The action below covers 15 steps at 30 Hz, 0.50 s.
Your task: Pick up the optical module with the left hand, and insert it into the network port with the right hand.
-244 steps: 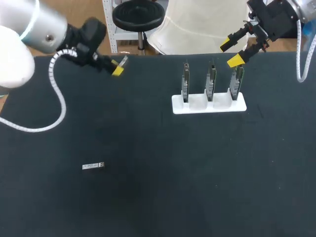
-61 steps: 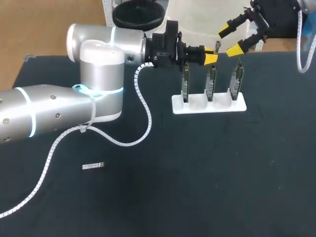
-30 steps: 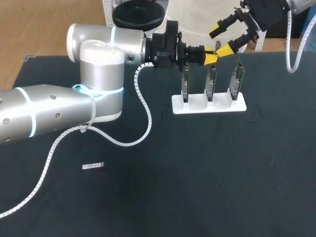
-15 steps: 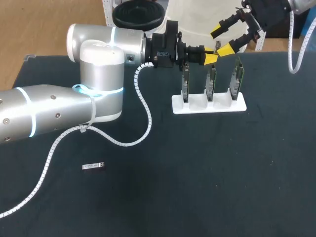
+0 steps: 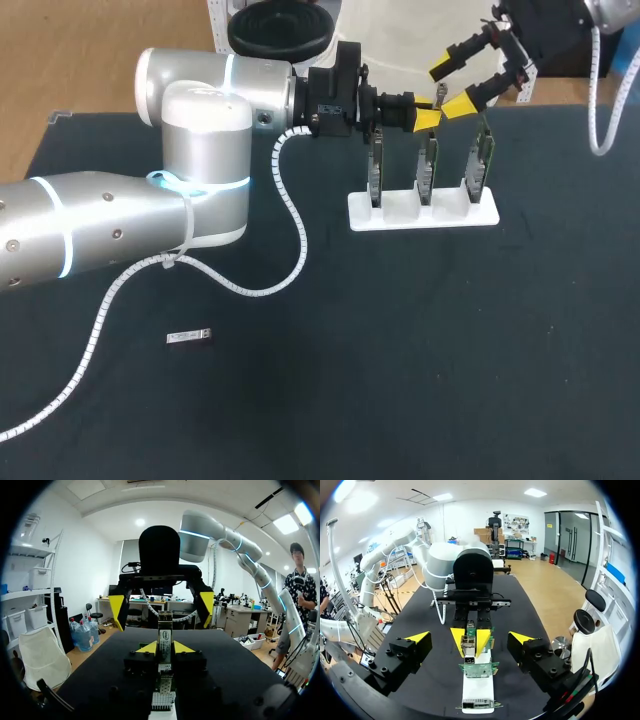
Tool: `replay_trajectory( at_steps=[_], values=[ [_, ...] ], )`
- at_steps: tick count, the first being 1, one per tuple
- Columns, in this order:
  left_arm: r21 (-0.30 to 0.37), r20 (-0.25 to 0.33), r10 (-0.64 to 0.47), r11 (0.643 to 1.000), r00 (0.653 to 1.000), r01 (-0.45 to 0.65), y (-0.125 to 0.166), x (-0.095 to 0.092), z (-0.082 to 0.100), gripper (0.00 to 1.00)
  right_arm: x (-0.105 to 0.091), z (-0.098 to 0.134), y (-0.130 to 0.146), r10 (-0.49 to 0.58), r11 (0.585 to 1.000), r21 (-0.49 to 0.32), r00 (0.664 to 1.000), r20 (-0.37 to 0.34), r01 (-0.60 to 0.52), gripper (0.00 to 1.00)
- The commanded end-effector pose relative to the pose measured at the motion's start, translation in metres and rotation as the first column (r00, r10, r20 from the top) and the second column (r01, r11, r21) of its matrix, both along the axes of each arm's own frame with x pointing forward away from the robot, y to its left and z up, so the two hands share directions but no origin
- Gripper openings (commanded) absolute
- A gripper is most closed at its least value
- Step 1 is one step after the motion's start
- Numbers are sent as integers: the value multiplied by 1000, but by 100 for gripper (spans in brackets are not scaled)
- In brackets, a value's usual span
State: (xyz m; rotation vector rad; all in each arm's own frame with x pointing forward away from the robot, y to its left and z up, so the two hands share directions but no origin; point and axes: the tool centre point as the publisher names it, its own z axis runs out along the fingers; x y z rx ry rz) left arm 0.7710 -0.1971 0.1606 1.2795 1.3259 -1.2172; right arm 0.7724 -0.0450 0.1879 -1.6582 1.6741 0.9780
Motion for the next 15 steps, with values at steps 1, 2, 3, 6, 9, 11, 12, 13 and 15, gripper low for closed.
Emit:
replay_trajectory(
  at_steps=[1, 2, 3, 6, 9, 11, 12, 13, 15],
  values=[
    [2, -1, -2, 1000, 1000, 2, 0, 1, 0, 0, -4, 0, -1, -8, 1000, 0, 1000, 8, 8, 46],
    [2, -1, -2, 1000, 1000, 2, 0, 1, 0, 0, -4, 0, -1, -9, 1000, 3, 1000, 10, 9, 9],
    [2, -1, -2, 1000, 1000, 2, 0, 1, 0, 0, -4, 0, -1, -10, 1000, 4, 1000, 10, 10, 0],
    [2, -1, -2, 1000, 1000, 2, 0, 1, 0, 0, -3, 0, -1, -11, 1000, 4, 1000, 11, 11, 0],
    [2, -1, -2, 1000, 1000, 2, 0, 1, 0, 0, -3, 1, -1, -12, 1000, 4, 1000, 13, 12, 0],
    [2, -1, -2, 1000, 1000, 2, 0, 1, 0, 0, -2, 1, -1, -12, 1000, 3, 1000, 14, 12, 0],
    [2, -1, -2, 1000, 1000, 2, 0, 1, 0, 0, -2, 1, -1, -12, 1000, 4, 1000, 14, 12, 0],
    [2, -1, -2, 1000, 1000, 2, 0, 1, 0, 0, -2, 1, -1, -11, 1000, 4, 1000, 14, 11, 0],
    [2, -1, -2, 1000, 1000, 2, 0, 1, 0, 0, -2, 1, -1, -9, 1000, 4, 1000, 13, 9, 0]
  ],
)
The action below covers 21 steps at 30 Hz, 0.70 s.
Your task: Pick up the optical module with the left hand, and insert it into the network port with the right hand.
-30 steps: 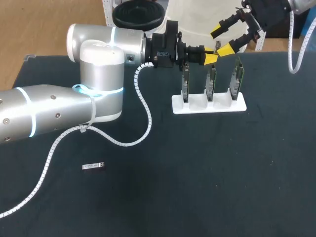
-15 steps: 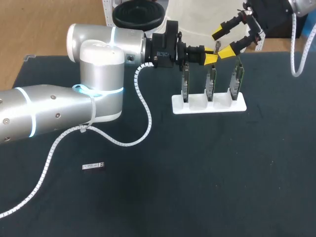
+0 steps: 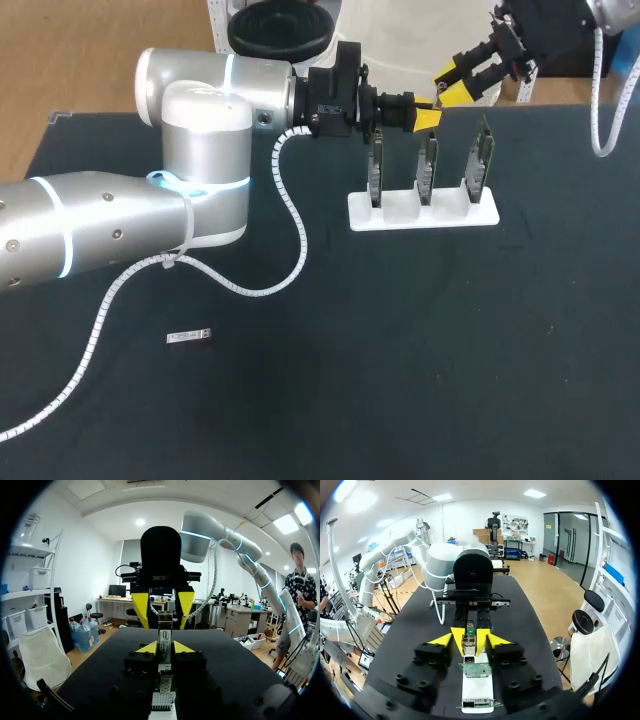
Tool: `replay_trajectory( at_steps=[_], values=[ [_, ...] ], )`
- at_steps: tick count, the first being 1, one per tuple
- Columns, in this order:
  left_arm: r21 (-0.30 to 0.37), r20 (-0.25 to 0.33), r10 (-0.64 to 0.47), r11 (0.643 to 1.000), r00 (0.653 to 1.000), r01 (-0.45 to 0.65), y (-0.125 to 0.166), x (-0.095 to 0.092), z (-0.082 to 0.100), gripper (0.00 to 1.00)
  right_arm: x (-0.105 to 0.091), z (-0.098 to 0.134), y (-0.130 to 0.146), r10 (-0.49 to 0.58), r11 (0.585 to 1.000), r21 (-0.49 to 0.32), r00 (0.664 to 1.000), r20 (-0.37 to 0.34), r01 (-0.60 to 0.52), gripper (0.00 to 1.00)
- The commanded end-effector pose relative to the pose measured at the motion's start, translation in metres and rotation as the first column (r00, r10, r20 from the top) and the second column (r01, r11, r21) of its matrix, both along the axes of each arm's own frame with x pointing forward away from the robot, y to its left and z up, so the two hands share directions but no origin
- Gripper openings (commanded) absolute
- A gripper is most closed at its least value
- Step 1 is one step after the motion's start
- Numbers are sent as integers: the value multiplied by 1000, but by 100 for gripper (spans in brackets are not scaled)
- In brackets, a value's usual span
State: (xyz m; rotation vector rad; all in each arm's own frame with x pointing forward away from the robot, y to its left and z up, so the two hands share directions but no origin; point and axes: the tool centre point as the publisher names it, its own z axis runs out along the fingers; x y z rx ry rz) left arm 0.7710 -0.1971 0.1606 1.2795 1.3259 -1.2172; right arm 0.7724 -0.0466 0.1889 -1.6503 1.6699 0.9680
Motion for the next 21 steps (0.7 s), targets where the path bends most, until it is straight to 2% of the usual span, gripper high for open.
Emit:
replay_trajectory(
  at_steps=[1, 14, 15, 16, 21],
  values=[
    [2, -1, -2, 1000, 1000, 2, 0, 1, 0, 0, -2, 0, 1, -1, 1000, 0, 1000, 4, 1, 0],
    [2, -1, -2, 1000, 1000, 2, 0, 1, 0, 0, -1, -1, 3, 6, 1000, 6, 1000, 0, -6, 0],
    [2, -1, -2, 1000, 1000, 2, 0, 1, 0, 54, -1, -1, 3, 7, 1000, 7, 1000, 0, -7, 0],
    [2, -1, -2, 1000, 1000, 2, 0, 1, 0, 100, -1, -1, 3, 8, 1000, 7, 1000, 1, -8, 0],
    [2, -1, -2, 1000, 1000, 2, 0, 1, 0, 100, -1, -1, 4, 10, 1000, 9, 1000, 2, -10, 0]
  ],
)
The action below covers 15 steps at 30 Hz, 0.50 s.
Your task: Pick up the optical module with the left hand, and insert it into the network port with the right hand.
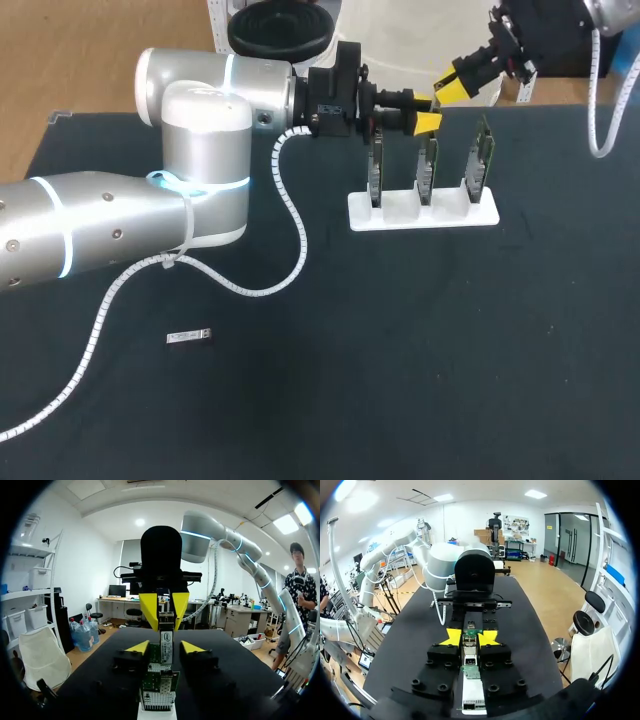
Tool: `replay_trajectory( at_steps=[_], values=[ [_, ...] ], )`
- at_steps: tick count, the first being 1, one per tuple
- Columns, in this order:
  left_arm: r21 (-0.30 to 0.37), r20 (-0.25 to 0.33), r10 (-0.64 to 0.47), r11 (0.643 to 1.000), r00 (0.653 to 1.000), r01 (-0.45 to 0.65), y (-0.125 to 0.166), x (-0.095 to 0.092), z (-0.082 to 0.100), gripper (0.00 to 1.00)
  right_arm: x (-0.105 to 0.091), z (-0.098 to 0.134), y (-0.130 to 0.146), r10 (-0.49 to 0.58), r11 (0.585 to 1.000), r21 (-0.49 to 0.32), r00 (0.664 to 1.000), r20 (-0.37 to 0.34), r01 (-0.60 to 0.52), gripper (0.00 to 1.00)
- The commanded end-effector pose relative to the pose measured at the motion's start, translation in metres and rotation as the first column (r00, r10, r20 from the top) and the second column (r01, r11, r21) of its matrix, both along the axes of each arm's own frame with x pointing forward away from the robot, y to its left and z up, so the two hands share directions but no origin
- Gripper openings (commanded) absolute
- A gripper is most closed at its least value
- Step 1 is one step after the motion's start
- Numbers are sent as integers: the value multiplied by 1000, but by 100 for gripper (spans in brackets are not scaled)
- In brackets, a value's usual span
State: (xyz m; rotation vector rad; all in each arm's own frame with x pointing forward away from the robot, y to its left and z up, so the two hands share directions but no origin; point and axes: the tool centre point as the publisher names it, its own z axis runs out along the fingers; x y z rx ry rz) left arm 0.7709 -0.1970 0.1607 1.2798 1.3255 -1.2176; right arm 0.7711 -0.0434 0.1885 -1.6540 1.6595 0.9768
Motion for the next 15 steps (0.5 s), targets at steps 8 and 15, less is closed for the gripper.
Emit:
replay_trajectory(
  at_steps=[8, 15],
  values=[
    [19, 19, 3, 1000, 1000, -4, 1, 0, 2, 100, 1, 0, 2, 2, 1000, 2, 1000, 5, -2, 0],
    [106, 63, 15, 994, 998, -22, 4, -2, 6, 100, 1, 0, 2, 3, 1000, 3, 1000, 6, -3, 0]
  ],
)
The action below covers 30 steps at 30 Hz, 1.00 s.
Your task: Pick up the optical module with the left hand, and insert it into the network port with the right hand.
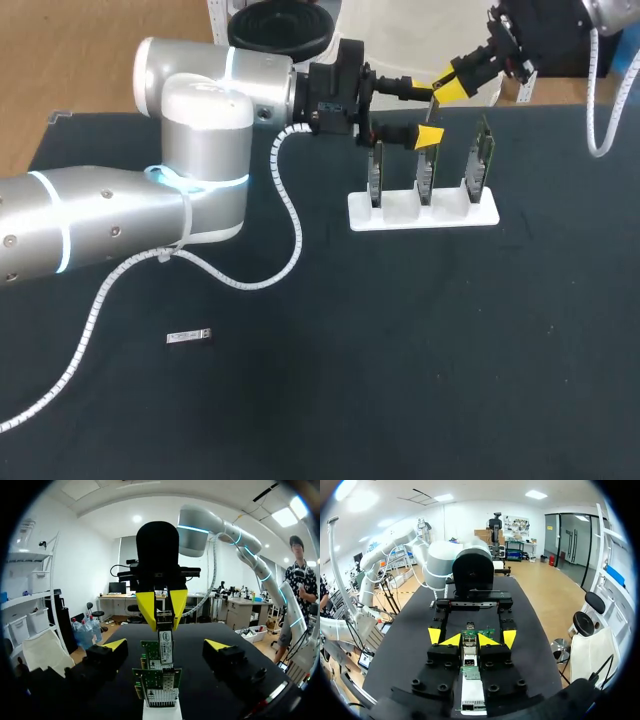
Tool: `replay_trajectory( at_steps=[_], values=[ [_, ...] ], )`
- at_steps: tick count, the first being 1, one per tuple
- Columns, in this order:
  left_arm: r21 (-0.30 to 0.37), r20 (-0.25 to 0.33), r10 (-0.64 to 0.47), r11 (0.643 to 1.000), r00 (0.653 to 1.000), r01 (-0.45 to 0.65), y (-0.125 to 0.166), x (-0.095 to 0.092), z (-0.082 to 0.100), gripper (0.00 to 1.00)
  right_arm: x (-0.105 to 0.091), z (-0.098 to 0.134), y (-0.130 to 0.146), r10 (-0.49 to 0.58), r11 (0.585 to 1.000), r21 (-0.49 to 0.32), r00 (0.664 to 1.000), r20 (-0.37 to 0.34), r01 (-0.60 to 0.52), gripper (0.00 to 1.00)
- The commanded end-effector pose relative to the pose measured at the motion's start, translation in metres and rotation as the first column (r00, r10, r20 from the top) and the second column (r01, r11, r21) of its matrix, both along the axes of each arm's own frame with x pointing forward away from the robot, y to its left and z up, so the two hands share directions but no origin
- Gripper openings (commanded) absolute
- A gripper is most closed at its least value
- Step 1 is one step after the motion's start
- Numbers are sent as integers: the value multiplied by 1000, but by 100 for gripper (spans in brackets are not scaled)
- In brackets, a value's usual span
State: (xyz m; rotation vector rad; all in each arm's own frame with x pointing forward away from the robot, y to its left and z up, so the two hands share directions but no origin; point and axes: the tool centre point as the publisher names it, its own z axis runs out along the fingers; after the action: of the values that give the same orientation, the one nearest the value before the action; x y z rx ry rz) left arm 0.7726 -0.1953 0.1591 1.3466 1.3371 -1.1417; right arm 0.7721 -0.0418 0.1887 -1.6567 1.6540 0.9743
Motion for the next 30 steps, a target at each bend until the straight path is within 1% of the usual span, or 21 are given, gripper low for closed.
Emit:
replay_trajectory(
  at_steps=[1, 7, 10, 12, 15, 18, 20, 22, 24, 30],
  values=[
    [52, 16, 22, 998, 1000, -23, 5, -4, 8, 100, 0, -1, 0, 1, 1000, 1, 1000, 1, -1, 0],
    [102, 17, 61, 993, 998, -63, 19, -2, 8, 100, 0, -1, 0, 1, 1000, 0, 1000, 1, -1, 0],
    [143, 24, 82, 986, 996, -85, 25, 0, 7, 100, 0, -1, 0, 2, 1000, -1, 1000, -1, -2, 0],
    [179, 43, 92, 979, 995, -98, 29, 1, 7, 100, 0, -1, 0, 3, 1000, -1, 1000, -2, -3, 0],
    [235, 71, 93, 966, 993, -107, 32, 1, 6, 100, 0, -1, 0, 6, 1000, -1, 1000, -2, -6, 0],
    [269, 79, 86, 957, 993, -104, 33, 0, 4, 100, -1, -1, -1, 6, 1000, -1, 1000, 0, -6, 0],
    [308, 89, 105, 943, 991, -127, 32, 1, 1, 100, -1, -1, -1, 6, 1000, -1, 1000, 0, -6, 0],
    [314, 77, 103, 941, 992, -122, 32, 1, 0, 100, -1, -1, -2, 6, 1000, -1, 1000, 0, -6, 0],
    [338, 85, 106, 932, 991, -129, 31, 1, -1, 100, -2, -1, -2, 6, 1000, -2, 1000, 0, -6, 0],
    [371, 78, 93, 921, 993, -116, 30, 1, -6, 100, -4, -1, -3, 9, 1000, -9, 1000, 2, -9, 0]
  ],
)
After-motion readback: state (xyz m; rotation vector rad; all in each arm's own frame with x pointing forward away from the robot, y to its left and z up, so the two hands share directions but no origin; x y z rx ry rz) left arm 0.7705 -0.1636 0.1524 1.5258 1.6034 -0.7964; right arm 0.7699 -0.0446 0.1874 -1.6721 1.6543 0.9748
